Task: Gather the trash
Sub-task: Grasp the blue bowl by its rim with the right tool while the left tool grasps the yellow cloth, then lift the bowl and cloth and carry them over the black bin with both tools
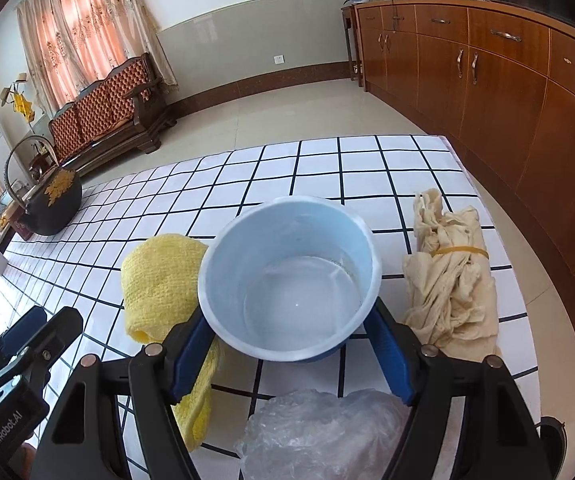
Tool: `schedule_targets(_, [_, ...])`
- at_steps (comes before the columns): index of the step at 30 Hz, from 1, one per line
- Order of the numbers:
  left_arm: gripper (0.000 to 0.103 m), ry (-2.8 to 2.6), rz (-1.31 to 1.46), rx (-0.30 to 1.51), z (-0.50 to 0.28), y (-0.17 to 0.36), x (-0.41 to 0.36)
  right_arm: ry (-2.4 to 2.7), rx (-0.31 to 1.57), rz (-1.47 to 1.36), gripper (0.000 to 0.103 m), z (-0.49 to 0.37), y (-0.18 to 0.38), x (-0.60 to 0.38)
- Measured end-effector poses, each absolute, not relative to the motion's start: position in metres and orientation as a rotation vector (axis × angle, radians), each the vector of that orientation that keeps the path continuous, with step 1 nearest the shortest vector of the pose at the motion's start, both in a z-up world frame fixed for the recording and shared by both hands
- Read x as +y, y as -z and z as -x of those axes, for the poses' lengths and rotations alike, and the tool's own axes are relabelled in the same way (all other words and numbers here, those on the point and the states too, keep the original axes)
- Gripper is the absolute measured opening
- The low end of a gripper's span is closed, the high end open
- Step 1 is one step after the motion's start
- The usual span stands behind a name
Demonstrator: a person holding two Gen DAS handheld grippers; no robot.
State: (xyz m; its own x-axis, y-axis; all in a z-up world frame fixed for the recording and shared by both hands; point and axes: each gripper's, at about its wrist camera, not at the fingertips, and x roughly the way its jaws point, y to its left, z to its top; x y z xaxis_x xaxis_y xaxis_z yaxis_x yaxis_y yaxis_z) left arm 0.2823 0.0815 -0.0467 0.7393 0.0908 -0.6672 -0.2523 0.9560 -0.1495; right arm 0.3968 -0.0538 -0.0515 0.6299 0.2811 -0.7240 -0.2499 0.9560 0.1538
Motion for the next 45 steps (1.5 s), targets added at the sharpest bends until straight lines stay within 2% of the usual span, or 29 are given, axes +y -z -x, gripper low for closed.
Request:
schedule_targets(15, [0.077, -0.202, 0.257, 0.704, -0.277, 0.044, 0.09, -0.445, 0.846, -0.008, 0.072, -0.377, 0.054, -0.027])
schedule_targets(34, [0.076, -0.093, 0.256, 0.778, -0.309, 0.067, 0.049, -0.312, 0.811, -0.027, 0.069, -0.376, 0.045, -0.084])
schedule_targets(36, [0.062, -0.071, 0.276, 0.792, -0.31, 0.069, 0.048, -0.309, 0.813, -0.032, 0.068, -0.377, 0.046, -0.086])
schedule_targets(37, [0.048, -0.055, 0.29, 0.797, -0.31, 0.069, 0.049, -0.31, 0.813, -0.035, 0.068, -0.377, 0.046, -0.088])
schedule_targets(41, [0.032, -0.039, 0.293, 0.782, -0.305, 0.067, 0.047, -0.313, 0.812, -0.039, 0.067, -0.376, 0.046, -0.087])
schedule_targets(45, [0.025, -0.036, 0.292, 0.759, -0.298, 0.063, 0.048, -0.32, 0.807, -0.047, 0.066, -0.373, 0.045, -0.087])
